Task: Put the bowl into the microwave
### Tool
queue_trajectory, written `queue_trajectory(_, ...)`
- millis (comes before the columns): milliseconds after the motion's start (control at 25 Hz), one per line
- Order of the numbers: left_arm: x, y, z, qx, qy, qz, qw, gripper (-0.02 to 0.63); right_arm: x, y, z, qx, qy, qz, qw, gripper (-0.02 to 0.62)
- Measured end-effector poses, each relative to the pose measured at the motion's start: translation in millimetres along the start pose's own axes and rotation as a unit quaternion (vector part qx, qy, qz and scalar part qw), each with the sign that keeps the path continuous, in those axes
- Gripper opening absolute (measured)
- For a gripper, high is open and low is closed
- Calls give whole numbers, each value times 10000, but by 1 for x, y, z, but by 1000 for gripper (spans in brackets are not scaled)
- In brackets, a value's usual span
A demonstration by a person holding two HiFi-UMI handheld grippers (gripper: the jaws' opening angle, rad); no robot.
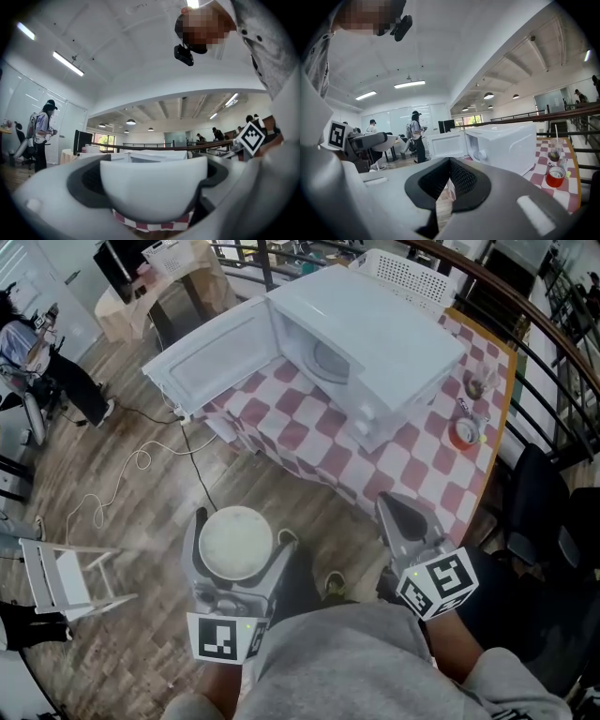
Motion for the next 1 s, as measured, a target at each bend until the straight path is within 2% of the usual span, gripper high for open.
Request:
queue_trajectory(480, -2, 77, -72, 237, -8, -45, 9997, 541, -39, 82, 12, 243, 40, -50, 9997, -3)
queue_trajectory(1000, -13, 123, -114, 643, -5, -2, 9979, 541, -69, 124, 7, 543, 130, -95, 9984, -3)
Point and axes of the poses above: the fingertips, and each gripper's own axes: y forward along the fingers, z to its right, x out of its underside, the point moved 6 cm from there along -y, backward along the fingers, and after that the axes turned 11 degrees about -z, right-handed, at the moved point
